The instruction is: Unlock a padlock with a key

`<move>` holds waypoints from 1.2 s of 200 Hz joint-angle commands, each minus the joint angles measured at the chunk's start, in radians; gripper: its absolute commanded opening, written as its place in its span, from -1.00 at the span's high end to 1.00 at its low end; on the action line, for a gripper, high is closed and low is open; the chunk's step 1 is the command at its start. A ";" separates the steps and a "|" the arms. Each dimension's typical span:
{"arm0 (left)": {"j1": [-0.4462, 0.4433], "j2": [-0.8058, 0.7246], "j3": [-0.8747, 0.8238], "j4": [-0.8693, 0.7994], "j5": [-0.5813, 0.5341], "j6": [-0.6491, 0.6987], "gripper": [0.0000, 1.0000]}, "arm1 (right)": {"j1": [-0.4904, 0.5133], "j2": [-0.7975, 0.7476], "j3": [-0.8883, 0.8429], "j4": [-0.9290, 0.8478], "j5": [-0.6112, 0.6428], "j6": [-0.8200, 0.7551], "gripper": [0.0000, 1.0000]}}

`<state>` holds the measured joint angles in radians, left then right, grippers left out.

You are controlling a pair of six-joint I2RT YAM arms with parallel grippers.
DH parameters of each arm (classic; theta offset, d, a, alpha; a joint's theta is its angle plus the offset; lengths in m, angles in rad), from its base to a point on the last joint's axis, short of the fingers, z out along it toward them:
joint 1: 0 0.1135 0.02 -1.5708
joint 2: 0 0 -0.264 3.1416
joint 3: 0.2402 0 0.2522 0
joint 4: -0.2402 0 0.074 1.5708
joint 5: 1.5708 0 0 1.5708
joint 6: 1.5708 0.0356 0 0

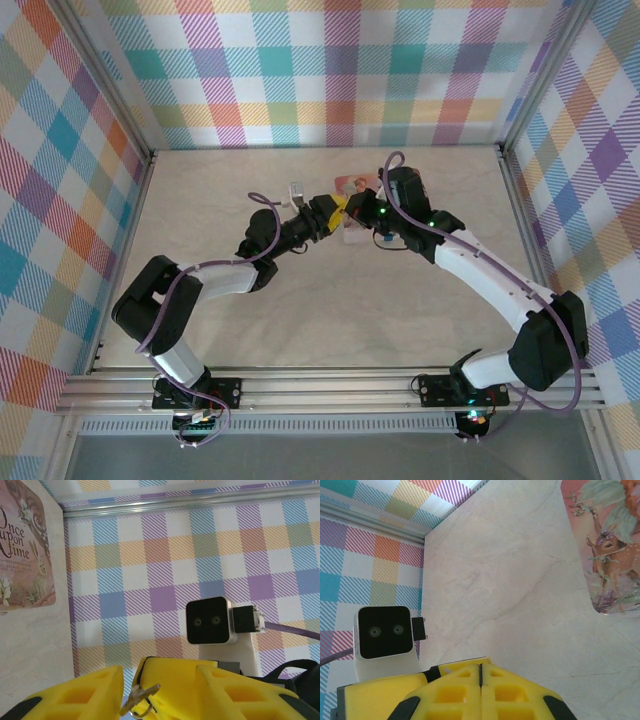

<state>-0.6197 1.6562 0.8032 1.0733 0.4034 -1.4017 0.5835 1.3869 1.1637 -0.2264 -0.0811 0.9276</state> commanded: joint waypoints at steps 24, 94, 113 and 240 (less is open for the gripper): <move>-0.016 0.005 0.018 0.015 0.007 0.003 0.28 | -0.005 -0.035 -0.015 -0.008 0.013 -0.006 1.00; -0.018 0.001 0.014 -0.015 0.001 0.025 0.75 | -0.007 -0.040 -0.017 -0.010 0.004 -0.004 1.00; -0.018 -0.002 0.011 -0.030 -0.003 0.035 0.90 | -0.007 -0.044 -0.019 -0.011 0.004 -0.004 1.00; 0.064 -0.182 0.077 -0.371 0.203 0.352 1.00 | -0.246 -0.264 -0.300 0.253 -0.650 -0.373 -0.08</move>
<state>-0.5869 1.5490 0.8104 0.8265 0.4725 -1.1927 0.3614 1.1687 0.9154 -0.1326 -0.4145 0.7227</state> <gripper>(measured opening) 0.052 0.478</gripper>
